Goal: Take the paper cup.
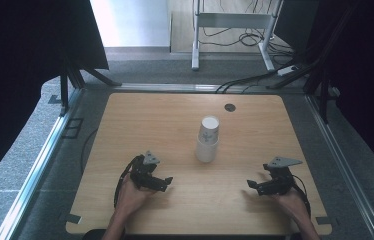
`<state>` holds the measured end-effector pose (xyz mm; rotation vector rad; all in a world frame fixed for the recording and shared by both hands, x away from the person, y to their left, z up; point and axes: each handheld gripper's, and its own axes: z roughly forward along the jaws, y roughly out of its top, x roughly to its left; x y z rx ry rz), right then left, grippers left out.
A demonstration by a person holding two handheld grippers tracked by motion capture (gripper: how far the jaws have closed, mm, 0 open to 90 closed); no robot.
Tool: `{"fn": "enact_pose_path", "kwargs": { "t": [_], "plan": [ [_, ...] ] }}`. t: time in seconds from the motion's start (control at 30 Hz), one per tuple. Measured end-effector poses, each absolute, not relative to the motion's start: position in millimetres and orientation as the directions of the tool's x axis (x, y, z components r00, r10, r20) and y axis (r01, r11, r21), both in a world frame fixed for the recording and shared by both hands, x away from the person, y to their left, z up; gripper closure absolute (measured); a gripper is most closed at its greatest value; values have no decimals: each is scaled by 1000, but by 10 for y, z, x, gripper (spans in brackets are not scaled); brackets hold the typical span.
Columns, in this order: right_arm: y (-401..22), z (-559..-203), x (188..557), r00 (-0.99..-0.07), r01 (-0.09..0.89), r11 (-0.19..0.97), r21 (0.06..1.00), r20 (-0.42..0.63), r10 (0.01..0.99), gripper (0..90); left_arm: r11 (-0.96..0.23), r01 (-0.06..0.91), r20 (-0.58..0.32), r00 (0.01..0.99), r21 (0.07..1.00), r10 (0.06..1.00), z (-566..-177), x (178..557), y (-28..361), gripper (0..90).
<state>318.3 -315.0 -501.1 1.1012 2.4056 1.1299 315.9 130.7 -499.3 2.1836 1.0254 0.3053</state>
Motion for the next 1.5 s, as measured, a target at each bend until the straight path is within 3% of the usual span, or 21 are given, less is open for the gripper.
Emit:
{"fn": "enact_pose_path", "kwargs": {
  "t": [0.5,1.07,1.5],
  "plan": [
    [-3132,-4821,3215,-684,522,389,759,101,722,39,-476,530,-60,710,702,702,-4825,3257,1128,0],
    [-2966,-4536,3386,-737,502,399,767,139,662,32,-450,506,-107,742,736,661,-4674,3514,956,31],
    [-2777,-4296,3574,-772,464,411,785,130,622,97,-484,450,-60,776,751,628,-4595,3670,710,46]
  ]
}}
